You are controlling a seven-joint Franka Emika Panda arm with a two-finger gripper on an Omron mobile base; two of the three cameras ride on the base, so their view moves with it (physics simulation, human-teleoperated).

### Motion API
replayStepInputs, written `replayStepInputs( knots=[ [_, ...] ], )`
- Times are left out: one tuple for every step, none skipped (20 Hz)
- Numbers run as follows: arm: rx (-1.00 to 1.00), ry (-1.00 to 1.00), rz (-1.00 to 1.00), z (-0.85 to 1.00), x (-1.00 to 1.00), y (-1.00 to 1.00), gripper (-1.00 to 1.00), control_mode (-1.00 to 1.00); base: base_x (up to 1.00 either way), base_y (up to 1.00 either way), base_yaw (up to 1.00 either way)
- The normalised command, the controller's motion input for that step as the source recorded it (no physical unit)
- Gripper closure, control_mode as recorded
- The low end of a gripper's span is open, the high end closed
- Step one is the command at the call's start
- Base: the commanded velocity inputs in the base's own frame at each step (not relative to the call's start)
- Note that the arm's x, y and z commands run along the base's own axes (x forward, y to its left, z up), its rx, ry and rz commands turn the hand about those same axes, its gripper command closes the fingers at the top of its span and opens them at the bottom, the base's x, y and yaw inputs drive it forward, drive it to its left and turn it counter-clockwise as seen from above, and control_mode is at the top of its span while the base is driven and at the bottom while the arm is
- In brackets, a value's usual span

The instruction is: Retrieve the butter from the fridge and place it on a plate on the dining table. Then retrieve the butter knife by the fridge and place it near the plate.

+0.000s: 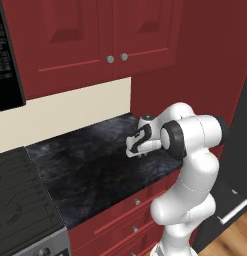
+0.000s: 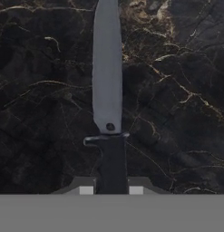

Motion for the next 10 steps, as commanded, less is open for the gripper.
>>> replayStepInputs(
  knots=[
    [0.0, 0.0, 0.0, 0.0, 0.0, 0.0, 1.0, -1.0, 0.0, 0.0, 0.0],
    [0.0, 0.0, 0.0, 0.0, 0.0, 0.0, 1.0, -1.0, 0.0, 0.0, 0.0],
    [0.0, 0.0, 0.0, 0.0, 0.0, 0.0, 1.0, -1.0, 0.0, 0.0, 0.0],
    [0.0, 0.0, 0.0, 0.0, 0.0, 0.0, 1.0, -1.0, 0.0, 0.0, 0.0],
    [0.0, 0.0, 0.0, 0.0, 0.0, 0.0, 1.0, -1.0, 0.0, 0.0, 0.0],
    [0.0, 0.0, 0.0, 0.16, 0.0, 0.0, 1.0, -1.0, 0.0, 0.0, 0.0],
    [0.0, -0.01, -0.02, 0.45, -0.18, 0.0, 1.0, -1.0, 0.0, 0.0, 0.0],
    [0.0, -0.03, -0.05, 0.76, -0.22, 0.0, 1.0, -1.0, 0.0, 0.0, 0.0],
    [0.0, -0.03, -0.06, 0.82, -0.31, 0.0, 1.0, -1.0, 0.0, 0.0, 0.0],
    [0.0, -0.01, -0.09, 0.96, -0.45, 0.0, 1.0, -1.0, 0.0, 0.0, 0.0]
  ],
)
